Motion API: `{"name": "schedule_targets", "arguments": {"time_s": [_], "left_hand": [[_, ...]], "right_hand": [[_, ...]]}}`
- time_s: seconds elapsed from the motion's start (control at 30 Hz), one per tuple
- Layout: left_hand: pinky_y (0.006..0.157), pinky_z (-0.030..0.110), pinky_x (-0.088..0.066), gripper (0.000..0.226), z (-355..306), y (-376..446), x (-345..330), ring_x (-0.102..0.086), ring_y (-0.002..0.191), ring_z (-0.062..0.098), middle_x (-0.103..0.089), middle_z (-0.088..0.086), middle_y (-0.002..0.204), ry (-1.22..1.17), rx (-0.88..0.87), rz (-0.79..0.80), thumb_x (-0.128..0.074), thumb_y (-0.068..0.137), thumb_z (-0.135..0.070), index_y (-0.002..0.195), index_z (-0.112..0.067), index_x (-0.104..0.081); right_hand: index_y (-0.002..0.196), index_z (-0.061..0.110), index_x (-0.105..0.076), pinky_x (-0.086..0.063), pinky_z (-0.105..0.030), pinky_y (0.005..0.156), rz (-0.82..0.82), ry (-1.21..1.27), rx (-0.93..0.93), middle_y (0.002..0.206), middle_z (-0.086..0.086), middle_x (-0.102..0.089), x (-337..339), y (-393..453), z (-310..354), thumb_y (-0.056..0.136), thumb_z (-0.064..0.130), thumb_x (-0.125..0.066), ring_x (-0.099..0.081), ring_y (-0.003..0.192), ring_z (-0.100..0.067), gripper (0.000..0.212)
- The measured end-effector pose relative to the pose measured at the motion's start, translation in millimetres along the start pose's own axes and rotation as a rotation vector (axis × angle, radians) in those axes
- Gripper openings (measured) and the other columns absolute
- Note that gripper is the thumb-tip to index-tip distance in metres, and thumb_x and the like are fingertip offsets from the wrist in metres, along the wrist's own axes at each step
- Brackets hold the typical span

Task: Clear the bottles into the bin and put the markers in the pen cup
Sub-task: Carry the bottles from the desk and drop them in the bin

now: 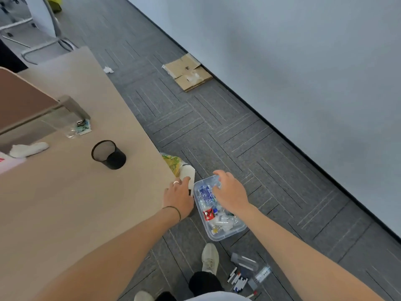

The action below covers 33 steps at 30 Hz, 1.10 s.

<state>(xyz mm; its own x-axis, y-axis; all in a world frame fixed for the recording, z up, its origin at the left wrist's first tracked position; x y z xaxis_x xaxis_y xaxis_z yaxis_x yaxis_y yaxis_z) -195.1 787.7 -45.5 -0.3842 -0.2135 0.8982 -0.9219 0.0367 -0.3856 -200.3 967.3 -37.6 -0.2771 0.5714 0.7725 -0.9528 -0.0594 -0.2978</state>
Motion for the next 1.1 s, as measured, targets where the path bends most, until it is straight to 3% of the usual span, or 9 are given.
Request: {"name": "schedule_targets", "arguments": {"time_s": [0.23,0.63,0.8,1.1], "left_hand": [[0.094,0.038,-0.045,0.062,90.7,-54.6,13.8,-0.051,0.116,0.029,-0.050,0.008,0.134,-0.093,0.124,-0.052,-0.055,0.090,-0.022,0.148,-0.024,-0.034],[0.102,0.040,-0.042,0.063,316.4,-196.7,50.2,-0.050,0.124,0.029,-0.047,0.009,0.140,-0.176,0.339,-0.222,-0.053,0.091,-0.023,0.150,-0.024,-0.032],[0.103,0.041,-0.043,0.063,395.4,-259.2,59.1,-0.051,0.124,0.028,-0.047,0.008,0.140,-0.209,0.426,-0.291,-0.053,0.091,-0.022,0.150,-0.024,-0.033],[0.100,0.039,-0.044,0.062,512.4,-326.9,65.4,-0.052,0.120,0.027,-0.047,0.006,0.137,-0.263,0.633,-0.337,-0.054,0.093,-0.027,0.150,-0.025,-0.032]], "right_hand": [[0.143,0.025,-0.046,-0.052,-0.043,0.093,0.083,-0.110,0.141,0.129,-0.004,-0.057,-34.9,-17.0,96.9,0.096,0.025,-0.053,-0.061,0.112,-0.024,0.048],[0.143,0.021,-0.050,-0.049,-0.036,0.091,0.116,-0.181,0.409,0.132,-0.005,-0.060,-160.0,-93.7,297.4,0.096,0.022,-0.058,-0.060,0.114,-0.024,0.047],[0.141,0.022,-0.053,-0.051,-0.041,0.095,0.146,-0.212,0.514,0.130,-0.004,-0.061,-218.0,-128.2,374.2,0.095,0.022,-0.057,-0.059,0.116,-0.026,0.046],[0.136,0.024,-0.058,-0.050,-0.038,0.095,0.254,-0.282,0.677,0.123,-0.004,-0.066,-303.0,-148.3,491.7,0.090,0.020,-0.058,-0.061,0.115,-0.028,0.046]]}}
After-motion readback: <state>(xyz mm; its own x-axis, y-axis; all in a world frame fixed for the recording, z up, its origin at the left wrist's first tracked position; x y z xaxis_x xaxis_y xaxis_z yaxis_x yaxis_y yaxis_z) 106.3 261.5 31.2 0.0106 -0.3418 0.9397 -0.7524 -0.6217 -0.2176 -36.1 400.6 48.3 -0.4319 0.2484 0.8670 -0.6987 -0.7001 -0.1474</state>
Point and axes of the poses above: each hand's wrist, its own y-axis towards the middle knuckle, its own x-axis out of the back of the hand, z = x × y, the point moved 1 cm from there along y, towards the middle knuckle
